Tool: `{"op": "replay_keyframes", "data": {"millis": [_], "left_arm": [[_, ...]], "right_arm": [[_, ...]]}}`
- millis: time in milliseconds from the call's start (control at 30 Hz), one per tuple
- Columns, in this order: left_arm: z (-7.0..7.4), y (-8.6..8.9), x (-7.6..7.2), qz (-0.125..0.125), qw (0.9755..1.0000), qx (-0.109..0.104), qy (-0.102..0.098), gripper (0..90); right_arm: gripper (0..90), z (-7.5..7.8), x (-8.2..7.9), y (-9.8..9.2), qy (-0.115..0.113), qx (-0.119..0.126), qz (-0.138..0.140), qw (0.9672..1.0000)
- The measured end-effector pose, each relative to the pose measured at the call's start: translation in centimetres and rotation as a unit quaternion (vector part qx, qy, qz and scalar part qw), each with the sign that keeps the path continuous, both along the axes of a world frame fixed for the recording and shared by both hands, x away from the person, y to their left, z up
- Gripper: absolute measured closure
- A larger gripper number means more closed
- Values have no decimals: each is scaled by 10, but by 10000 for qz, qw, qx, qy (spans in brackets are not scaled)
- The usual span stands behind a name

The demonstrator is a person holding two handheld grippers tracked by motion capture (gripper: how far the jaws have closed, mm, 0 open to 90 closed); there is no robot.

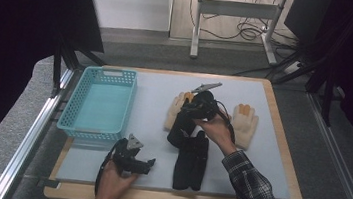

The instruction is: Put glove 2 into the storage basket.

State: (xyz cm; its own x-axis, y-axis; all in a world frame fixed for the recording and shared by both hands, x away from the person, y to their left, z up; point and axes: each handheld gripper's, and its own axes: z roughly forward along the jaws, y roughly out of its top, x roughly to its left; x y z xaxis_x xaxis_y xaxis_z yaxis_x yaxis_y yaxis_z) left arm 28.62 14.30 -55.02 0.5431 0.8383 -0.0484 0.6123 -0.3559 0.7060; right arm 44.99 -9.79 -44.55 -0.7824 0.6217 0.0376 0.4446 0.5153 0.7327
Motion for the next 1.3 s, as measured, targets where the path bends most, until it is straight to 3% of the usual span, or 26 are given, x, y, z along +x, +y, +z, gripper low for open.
{"op": "replay_keyframes", "data": {"millis": [133,300,400,533,633,733,833,1067,1300], "left_arm": [[0,0,0,-1,10000,1,1,67],[0,0,0,-1,10000,5,5,67],[0,0,0,3,10000,3,5,67],[0,0,0,2,10000,5,4,67],[0,0,0,3,10000,6,2,67],[0,0,0,5,10000,5,0,67],[0,0,0,3,10000,5,1,67],[0,0,0,0,10000,5,4,67],[0,0,0,0,10000,9,4,67]], "right_arm": [[569,-4,4,-12,13,57,-179,9998],[492,-21,9,-20,130,45,-308,9994],[434,-34,12,-18,199,134,-262,9994],[398,-54,14,-6,185,-96,-253,9995],[458,-64,15,1,144,-209,-247,9994],[658,-68,11,5,200,-45,-274,9994],[837,-67,7,8,131,-102,-246,9996],[871,-60,4,5,93,-16,-250,9996],[871,-32,-3,-5,7,134,-149,9998]]}}
